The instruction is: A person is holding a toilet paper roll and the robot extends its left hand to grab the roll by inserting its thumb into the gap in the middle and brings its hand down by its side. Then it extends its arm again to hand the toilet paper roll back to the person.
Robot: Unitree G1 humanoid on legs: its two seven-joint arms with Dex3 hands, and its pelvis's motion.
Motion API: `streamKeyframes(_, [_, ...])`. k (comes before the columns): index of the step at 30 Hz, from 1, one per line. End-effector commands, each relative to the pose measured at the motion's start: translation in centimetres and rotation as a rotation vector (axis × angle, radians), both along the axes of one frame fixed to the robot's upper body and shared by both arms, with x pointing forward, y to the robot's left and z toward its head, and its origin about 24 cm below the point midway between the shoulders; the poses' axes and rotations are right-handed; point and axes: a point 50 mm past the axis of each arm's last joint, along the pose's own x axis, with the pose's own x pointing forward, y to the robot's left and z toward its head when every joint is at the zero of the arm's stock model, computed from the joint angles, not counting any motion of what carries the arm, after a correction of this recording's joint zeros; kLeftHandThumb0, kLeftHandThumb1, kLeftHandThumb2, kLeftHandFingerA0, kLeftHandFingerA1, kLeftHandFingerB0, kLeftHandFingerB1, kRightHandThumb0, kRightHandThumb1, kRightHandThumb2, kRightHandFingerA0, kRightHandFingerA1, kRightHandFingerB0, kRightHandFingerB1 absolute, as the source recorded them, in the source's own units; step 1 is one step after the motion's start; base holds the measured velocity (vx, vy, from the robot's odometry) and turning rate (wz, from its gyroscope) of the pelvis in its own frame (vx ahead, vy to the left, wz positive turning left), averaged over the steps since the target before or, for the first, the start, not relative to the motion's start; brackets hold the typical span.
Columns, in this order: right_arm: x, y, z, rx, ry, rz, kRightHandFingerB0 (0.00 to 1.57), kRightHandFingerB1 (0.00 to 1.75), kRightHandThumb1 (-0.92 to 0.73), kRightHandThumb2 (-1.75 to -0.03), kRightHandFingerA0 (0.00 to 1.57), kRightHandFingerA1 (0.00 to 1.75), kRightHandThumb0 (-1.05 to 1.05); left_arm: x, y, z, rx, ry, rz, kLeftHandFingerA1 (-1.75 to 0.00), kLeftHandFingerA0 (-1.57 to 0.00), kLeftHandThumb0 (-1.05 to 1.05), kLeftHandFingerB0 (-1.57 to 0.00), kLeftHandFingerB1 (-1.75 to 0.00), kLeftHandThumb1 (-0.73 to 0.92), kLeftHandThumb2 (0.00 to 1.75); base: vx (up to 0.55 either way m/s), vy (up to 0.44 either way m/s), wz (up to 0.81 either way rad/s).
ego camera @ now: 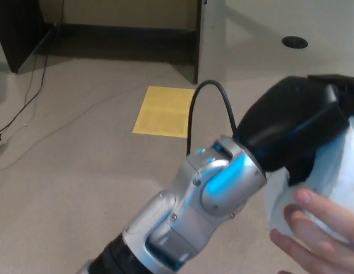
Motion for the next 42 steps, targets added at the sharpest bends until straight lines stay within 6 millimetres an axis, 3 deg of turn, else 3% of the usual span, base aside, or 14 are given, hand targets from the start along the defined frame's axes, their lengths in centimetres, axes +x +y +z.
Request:
streamKeyframes(1, [0.4,0.0,0.2,-0.018,-0.002,0.015,0.65,0.44,-0.64,-0.6,0.78,0.58,-0.38,-1.5,-0.9,-0.3,0.043,-0.052,-0.028,-1.42,-0.82,-0.1,-0.77,-1.11,0.68,0.61,0.0,0.0,0.0])
streamKeyframes(3, [0.6,0.1,0.3,-0.018,-0.005,0.02,0.64,0.43,-0.64,-0.6,0.78,0.58,-0.37,-1.4,-0.9,-0.2,0.062,-0.038,-0.026,-1.38,-0.82,-0.11,-0.81,-1.0,0.69,0.6,0.0,0.0,0.0])
streamKeyframes(4, [0.7,0.0,0.4,-0.018,-0.006,0.022,0.63,0.43,-0.65,-0.6,0.78,0.58,-0.37,-1.3,-0.8,-0.2,0.054,-0.027,-0.016,-1.28,-0.86,-0.15,-0.84,-0.73,0.69,0.61,0.0,0.0,0.0])
streamKeyframes(5, [0.8,0.0,0.5,-0.02,-0.007,0.023,0.63,0.43,-0.65,-0.6,0.78,0.57,-0.37,-1.4,-0.8,-0.2,0.034,-0.024,-0.015,-0.92,-0.89,-0.22,-0.66,-0.46,0.69,0.6,0.0,0.0,0.0])
streamKeyframes(6, [0.9,0.1,0.5,-0.019,-0.009,0.023,0.63,0.43,-0.65,-0.6,0.78,0.57,-0.37,-1.4,-0.7,-0.1,0.03,-0.023,-0.006,-0.8,-0.72,-0.33,-0.39,-0.34,0.64,0.6,0.0,0.0,0.0])
streamKeyframes(7, [0.9,0.1,0.5,-0.018,-0.01,0.023,0.63,0.43,-0.65,-0.6,0.78,0.57,-0.37,-1.4,-0.7,-0.1,0.032,-0.023,-0.002,-0.8,-0.72,-0.33,-0.39,-0.34,0.64,0.6,0.0,0.0,0.0])
streamKeyframes(8, [0.9,0.2,0.5,-0.014,-0.013,0.025,0.63,0.43,-0.65,-0.6,0.77,0.56,-0.38,-1.4,-0.5,-0.2,0.038,-0.012,0.027,-0.49,-0.3,-0.55,-0.07,-0.35,0.44,0.71,0.0,0.0,0.0])
streamKeyframes(9, [0.8,0.2,0.4,-0.017,-0.007,0.023,0.63,0.43,-0.65,-0.6,0.76,0.55,-0.37,-1.5,-0.2,-0.1,0.034,0.015,0.03,-0.33,-0.16,-0.53,-0.01,-0.22,0.5,0.57,0.0,0.0,0.0])
streamKeyframes(13, [0.6,0.0,0.4,-0.018,-0.013,0.026,0.63,0.43,-0.64,-0.6,0.76,0.54,-0.37,-1.2,0.9,0.1,0.026,0.02,0.061,-0.01,0.0,-0.75,0.0,-0.01,0.46,0.8,0.0,0.0,0.0])
streamKeyframes(25, [0.4,-0.2,0.3,-0.034,0.001,0.028,0.63,0.43,-0.64,-0.6,0.79,0.57,-0.38,0.5,6.8,1.5,0.022,0.065,0.138,-0.05,0.0,-0.75,0.0,0.0,0.44,0.81,0.0,0.0,0.0])
streamKeyframes(26, [0.3,-0.2,0.3,-0.036,0.003,0.029,0.63,0.43,-0.64,-0.6,0.79,0.56,-0.38,0.5,7.3,1.6,0.024,0.071,0.142,-0.02,0.0,-0.8,0.0,0.0,0.46,0.56,0.0,0.0,0.0])
streamKeyframes(31, [0.2,-0.2,0.1,-0.024,0.013,0.024,0.63,0.43,-0.64,-0.6,0.75,0.55,-0.38,0.7,11.0,2.5,0.039,0.08,0.167,-0.05,0.0,-0.76,0.0,0.0,0.45,0.55,0.0,0.0,0.0])
streamKeyframes(32, [0.2,-0.1,0.1,-0.022,0.014,0.021,0.63,0.43,-0.64,-0.6,0.76,0.55,-0.39,0.7,11.5,2.5,0.035,0.073,0.167,-0.07,0.0,-0.7,0.0,0.0,0.41,0.79,0.0,0.0,0.0])
streamKeyframes(42, [0.1,-0.2,0.1,-0.032,0.016,0.019,0.62,0.43,-0.64,-0.6,0.76,0.56,-0.38,0.7,16.7,2.8,0.034,0.154,0.232,-0.15,-0.01,-0.66,0.0,-0.08,0.37,0.8,0.0,0.0,0.0])
